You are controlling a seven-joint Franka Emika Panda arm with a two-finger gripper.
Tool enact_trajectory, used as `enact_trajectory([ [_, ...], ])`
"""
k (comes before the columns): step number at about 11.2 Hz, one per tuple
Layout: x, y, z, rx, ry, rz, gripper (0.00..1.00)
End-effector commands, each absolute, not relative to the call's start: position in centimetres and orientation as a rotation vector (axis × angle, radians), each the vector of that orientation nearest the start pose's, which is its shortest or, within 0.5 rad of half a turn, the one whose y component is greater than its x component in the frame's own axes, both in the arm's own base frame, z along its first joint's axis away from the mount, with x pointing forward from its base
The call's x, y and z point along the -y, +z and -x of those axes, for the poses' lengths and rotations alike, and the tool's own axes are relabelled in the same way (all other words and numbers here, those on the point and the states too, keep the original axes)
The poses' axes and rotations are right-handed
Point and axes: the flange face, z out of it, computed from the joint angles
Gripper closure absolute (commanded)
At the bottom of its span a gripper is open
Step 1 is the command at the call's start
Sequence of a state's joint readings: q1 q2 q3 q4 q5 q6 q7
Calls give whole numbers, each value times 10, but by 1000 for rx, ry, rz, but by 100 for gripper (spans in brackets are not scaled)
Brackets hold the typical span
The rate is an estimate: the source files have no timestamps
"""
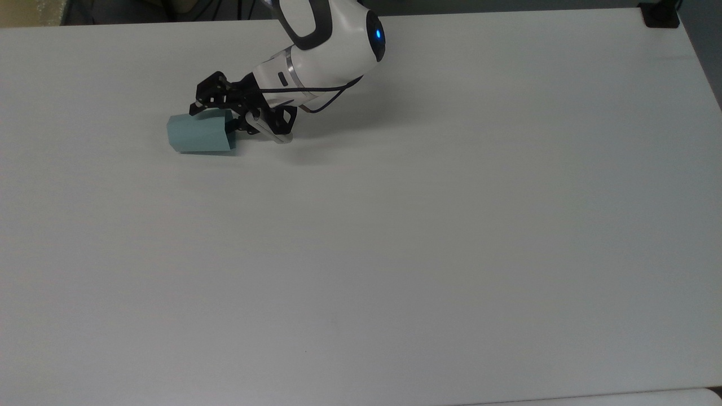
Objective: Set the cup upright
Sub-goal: 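Close the gripper on the teal cup's base end, then lift and rotate the cup so its base faces the table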
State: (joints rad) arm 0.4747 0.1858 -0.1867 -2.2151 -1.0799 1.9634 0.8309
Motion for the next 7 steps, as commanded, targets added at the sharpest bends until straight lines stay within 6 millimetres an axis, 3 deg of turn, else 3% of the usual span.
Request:
enact_trajectory([
  [1, -91, 288, -516, -160, 211, -2143, 56],
  [3, -90, 286, -517, -167, 212, -2137, 90],
  [4, -89, 283, -517, -176, 210, -2127, 100],
  [7, -87, 276, -518, -188, 205, -2136, 100],
])
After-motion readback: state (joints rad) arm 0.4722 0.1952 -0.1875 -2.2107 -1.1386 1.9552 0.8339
